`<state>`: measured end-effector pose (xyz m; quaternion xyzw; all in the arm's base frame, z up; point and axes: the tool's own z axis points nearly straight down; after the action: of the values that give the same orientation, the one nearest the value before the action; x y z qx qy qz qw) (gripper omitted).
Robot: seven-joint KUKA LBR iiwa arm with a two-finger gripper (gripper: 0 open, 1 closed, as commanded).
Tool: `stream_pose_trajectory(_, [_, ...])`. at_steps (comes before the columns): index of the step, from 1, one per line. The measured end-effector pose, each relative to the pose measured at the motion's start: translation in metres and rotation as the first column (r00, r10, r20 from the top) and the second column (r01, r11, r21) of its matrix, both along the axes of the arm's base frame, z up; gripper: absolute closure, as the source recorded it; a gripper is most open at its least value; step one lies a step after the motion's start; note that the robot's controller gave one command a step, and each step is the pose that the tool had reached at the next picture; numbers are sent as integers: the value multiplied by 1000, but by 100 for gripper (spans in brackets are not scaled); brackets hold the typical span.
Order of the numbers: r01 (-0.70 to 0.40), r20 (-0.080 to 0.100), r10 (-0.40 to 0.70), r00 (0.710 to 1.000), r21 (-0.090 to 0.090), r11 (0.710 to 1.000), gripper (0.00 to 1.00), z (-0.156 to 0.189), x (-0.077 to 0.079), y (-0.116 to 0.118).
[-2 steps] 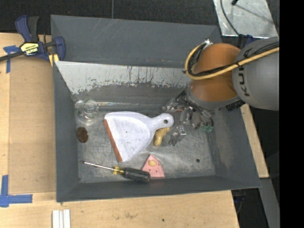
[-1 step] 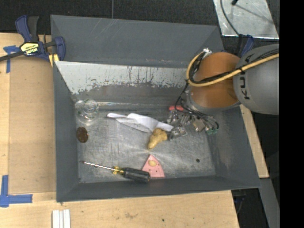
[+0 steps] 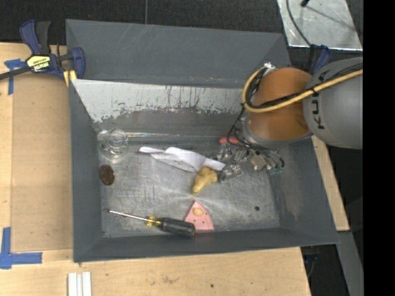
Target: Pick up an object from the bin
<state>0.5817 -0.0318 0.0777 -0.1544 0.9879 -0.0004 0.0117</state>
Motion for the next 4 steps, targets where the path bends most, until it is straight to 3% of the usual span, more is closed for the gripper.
stream_pose_trajectory(1, [16,-1,-16,1000,-5,1000,100,0,-1,4])
stream_pose_trajectory(2, [22,-20,-22,1000,-3,1000,100,102,13,-3])
stream_pose_trajectory(3, [22,-20,-22,1000,-3,1000,100,102,13,-3])
stream_pose_trajectory(4, [-204,-22,204,979,-4,979,100,88,-4,-33])
